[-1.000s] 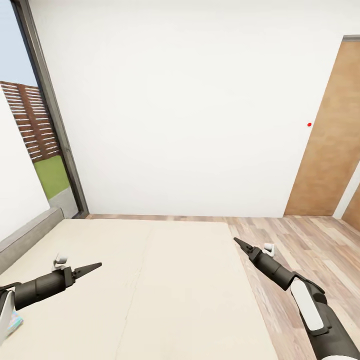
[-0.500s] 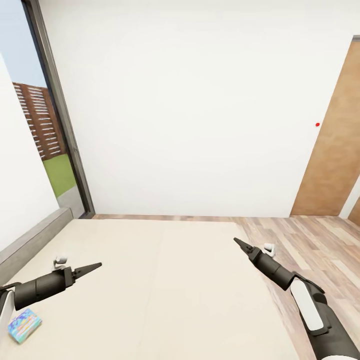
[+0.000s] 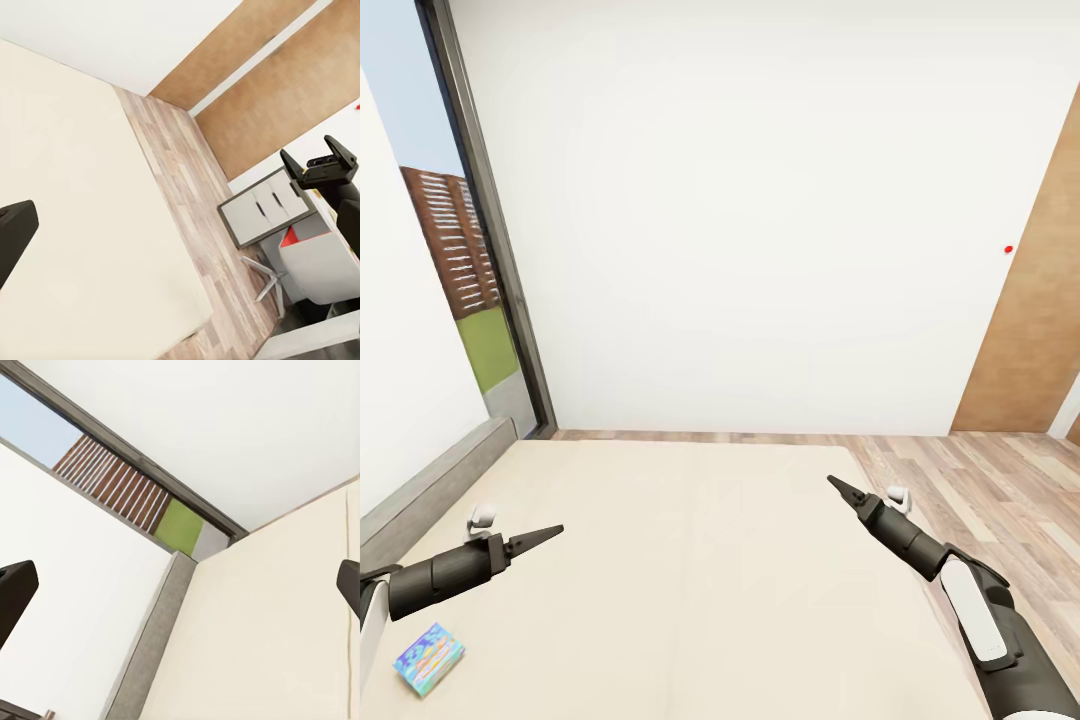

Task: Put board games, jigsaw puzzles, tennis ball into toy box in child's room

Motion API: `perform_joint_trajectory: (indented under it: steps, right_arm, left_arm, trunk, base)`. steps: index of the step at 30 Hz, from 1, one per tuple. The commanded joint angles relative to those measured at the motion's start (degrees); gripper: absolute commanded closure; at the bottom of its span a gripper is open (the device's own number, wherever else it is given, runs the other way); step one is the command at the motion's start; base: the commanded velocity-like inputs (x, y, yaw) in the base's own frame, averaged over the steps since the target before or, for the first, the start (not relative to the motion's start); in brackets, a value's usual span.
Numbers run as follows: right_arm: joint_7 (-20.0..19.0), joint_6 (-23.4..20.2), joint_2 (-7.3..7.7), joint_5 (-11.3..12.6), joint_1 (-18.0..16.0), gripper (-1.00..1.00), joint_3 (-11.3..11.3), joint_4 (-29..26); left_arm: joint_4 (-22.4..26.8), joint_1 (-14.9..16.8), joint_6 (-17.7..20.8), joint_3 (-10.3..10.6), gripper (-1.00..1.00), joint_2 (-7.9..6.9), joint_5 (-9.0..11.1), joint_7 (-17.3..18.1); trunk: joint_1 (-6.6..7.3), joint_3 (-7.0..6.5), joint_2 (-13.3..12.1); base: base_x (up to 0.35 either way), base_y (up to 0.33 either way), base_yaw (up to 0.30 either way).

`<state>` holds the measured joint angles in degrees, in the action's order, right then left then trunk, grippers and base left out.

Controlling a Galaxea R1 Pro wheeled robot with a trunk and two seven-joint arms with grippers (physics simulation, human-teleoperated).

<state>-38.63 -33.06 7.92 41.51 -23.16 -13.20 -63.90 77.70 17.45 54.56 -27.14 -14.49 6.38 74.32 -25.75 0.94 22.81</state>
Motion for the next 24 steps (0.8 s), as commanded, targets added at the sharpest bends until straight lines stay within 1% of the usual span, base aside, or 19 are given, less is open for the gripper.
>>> perform_joint_trajectory:
  steps: [1,8,15,19,24]
  right_arm:
    - [-0.04,-0.43,-0.01,0.32,-0.04,-1.0,-0.07,0.0]
    - [-0.04,-0.43,-0.01,0.32,-0.04,-1.0,-0.07,0.0]
    - [-0.04,-0.43,-0.01,0.32,-0.04,-1.0,-0.07,-0.02]
    - [-0.04,-0.43,-0.01,0.32,-0.04,-1.0,-0.07,0.0]
    - [-0.04,-0.43,-0.01,0.32,-0.04,-1.0,-0.07,-0.03]
  left_arm:
    - [-0.01,0.04,0.47,-0.02,-1.0,-0.01,0.12,0.11]
    - [-0.01,0.04,0.45,-0.02,-1.0,-0.01,0.13,0.12]
    - [-0.01,0.04,0.43,-0.02,-1.0,-0.01,0.13,0.12]
    - [-0.01,0.04,0.4,-0.02,-1.0,-0.01,0.13,0.12]
    - [-0.01,0.04,0.43,-0.02,-1.0,-0.01,0.13,0.12]
  trunk:
    - [-0.04,0.1,0.1]
    - [-0.04,0.1,0.1]
    - [-0.04,0.1,0.1]
    - [-0.04,0.1,0.1]
    - [-0.04,0.1,0.1]
  base:
    - [0.014,0.026,0.0]
    - [0.014,0.009,0.0]
    - [0.162,0.086,0.0]
    - [0.088,0.037,0.0]
    - [0.022,0.178,0.0]
